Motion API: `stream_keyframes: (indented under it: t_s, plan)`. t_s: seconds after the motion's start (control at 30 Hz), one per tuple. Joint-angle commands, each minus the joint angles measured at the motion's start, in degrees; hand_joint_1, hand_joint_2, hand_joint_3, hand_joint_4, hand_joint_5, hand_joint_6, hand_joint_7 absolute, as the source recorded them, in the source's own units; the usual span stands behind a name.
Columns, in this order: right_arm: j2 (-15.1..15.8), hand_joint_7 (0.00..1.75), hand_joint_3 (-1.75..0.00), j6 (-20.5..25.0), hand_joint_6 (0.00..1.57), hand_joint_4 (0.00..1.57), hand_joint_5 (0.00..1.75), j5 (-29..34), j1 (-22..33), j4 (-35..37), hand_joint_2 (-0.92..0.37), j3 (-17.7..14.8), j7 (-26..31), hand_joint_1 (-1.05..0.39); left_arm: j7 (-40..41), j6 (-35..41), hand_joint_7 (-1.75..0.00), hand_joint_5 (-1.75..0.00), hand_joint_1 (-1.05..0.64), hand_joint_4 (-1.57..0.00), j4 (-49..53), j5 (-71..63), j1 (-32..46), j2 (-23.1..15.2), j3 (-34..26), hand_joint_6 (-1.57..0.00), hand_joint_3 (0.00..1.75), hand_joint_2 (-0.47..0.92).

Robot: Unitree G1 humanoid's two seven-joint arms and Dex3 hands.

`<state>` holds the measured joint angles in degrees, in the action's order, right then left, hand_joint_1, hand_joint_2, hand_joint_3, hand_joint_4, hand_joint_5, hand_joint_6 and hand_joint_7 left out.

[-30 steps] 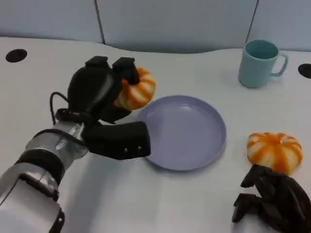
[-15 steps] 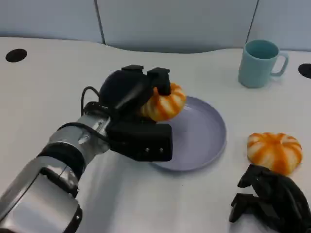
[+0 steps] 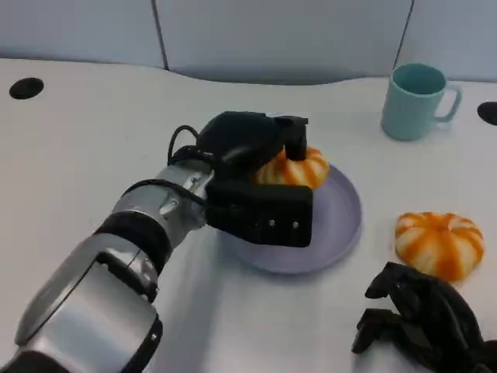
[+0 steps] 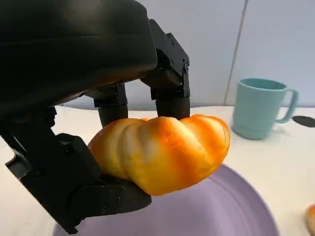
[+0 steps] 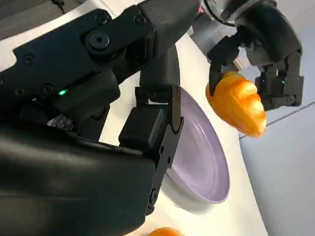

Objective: Grasp the bread from the table and place it into the plate.

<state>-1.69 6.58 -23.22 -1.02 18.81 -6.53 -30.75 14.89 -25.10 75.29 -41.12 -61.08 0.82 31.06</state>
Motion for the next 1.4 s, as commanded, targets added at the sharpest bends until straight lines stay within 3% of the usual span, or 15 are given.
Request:
stream_keyframes:
  t_s: [0.03, 0.53, 0.6, 0.7, 0.73, 0.8, 0.9, 0.93, 1.03, 1.07, 1.1, 1.2, 1.4]
  plan:
    - [0.33, 0.76, 0.00, -0.78, 1.25, 1.45, 0.78, 0.12, 0.37, -0.47, -0.78, 0.02, 0.03, -0.84, -1.52, 1.21, -1.74, -1.75, -0.21, -0.83, 0.27, -0.24, -1.77, 0.60, 0.73, -0.65, 0.88, 0.60]
    - [-0.27, 0.76, 0.00, -0.99, 1.26, 1.44, 0.81, 0.15, 1.44, -1.99, -0.78, 0.85, 0.69, -0.86, -2.97, 3.74, -1.75, -1.75, -0.22, -0.86, 0.64, -1.64, -1.42, 1.86, 2.94, -0.67, 0.86, 0.61]
    - [-0.34, 0.76, 0.00, -0.90, 1.27, 1.44, 0.81, 0.15, 1.57, -2.24, -0.78, 0.86, 0.87, -0.86, -2.51, 3.96, -1.57, -1.75, -0.26, -0.86, 0.65, -2.09, -1.39, 1.81, 3.65, -0.68, 0.60, 0.70]
    - [-0.24, 0.76, 0.00, -0.62, 1.27, 1.44, 0.81, 0.24, 1.74, -2.65, -0.78, 0.96, 1.15, -0.87, -2.31, 4.65, -1.46, -1.75, -0.29, -0.85, 0.68, -2.89, -1.42, 1.87, 4.42, -0.67, 0.41, 0.77]
    - [-0.22, 0.75, 0.00, -0.45, 1.27, 1.44, 0.81, 0.16, 1.75, -2.75, -0.78, 0.95, 1.23, -0.87, -2.29, 4.86, -1.27, -1.75, -0.30, -0.83, 0.70, -3.20, -1.46, 1.87, 4.72, -0.71, 0.31, 0.80]
    - [-0.21, 0.75, 0.00, -0.27, 1.27, 1.44, 0.81, 0.03, 1.76, -2.86, -0.78, 0.94, 1.32, -0.87, -2.25, 5.04, -1.14, -1.75, -0.31, -0.83, 0.71, -3.43, -1.50, 1.87, 5.09, -0.75, 0.24, 0.82]
    - [-0.21, 0.75, 0.00, -0.18, 1.28, 1.44, 0.81, -0.07, 1.79, -2.93, -0.78, 0.93, 1.31, -0.87, -3.30, 4.81, -1.10, -1.75, -0.31, -0.82, 0.72, -3.04, -1.51, 1.72, 5.02, -0.76, 0.21, 0.83]
    - [-0.23, 0.75, 0.00, -0.08, 1.28, 1.43, 0.81, -0.18, 1.79, -2.96, -0.77, 0.89, 1.30, -0.87, -4.20, 4.58, -0.86, -1.61, -0.36, -0.73, 0.76, -2.74, -1.49, 1.59, 4.85, -0.79, 0.13, 0.85]
    - [-0.41, 0.74, 0.00, -0.02, 1.29, 1.44, 0.81, -0.19, 1.86, -3.14, -0.76, 0.92, 1.55, -0.87, -5.92, 4.29, -0.46, -1.24, -0.41, -0.66, 0.90, -2.47, -1.34, 1.19, 4.85, -0.83, 0.08, 0.91]
    - [-0.43, 0.74, 0.00, 0.13, 1.29, 1.44, 0.81, -0.27, 1.90, -3.25, -0.76, 0.93, 1.58, -0.87, -6.99, 4.75, -0.42, -1.18, -0.42, -0.66, 1.01, -2.76, -1.55, 1.12, 5.21, -0.83, 0.09, 0.92]
    - [-0.46, 0.74, 0.00, 0.19, 1.29, 1.44, 0.81, -0.32, 1.94, -3.34, -0.77, 0.94, 1.56, -0.86, -7.69, 5.19, -0.33, -1.00, -0.45, -0.57, 1.10, -3.10, -1.70, 1.07, 5.59, -0.75, 0.16, 0.92]
    - [-0.40, 0.73, 0.00, 0.24, 1.29, 1.44, 0.81, -0.33, 1.91, -3.32, -0.77, 0.95, 1.46, -0.86, -9.62, 6.23, -0.17, -0.71, -0.54, -0.43, 1.21, -3.53, -2.02, 1.05, 6.15, -0.59, 0.20, 0.92]
    - [-0.12, 0.73, 0.00, -0.12, 1.29, 1.44, 0.82, 0.09, 1.90, -3.22, -0.77, 0.93, 1.64, -0.87, -12.26, 7.59, -0.02, -0.36, -0.74, -0.24, 1.15, -3.63, -2.56, 1.21, 6.82, -0.41, 0.28, 0.92]
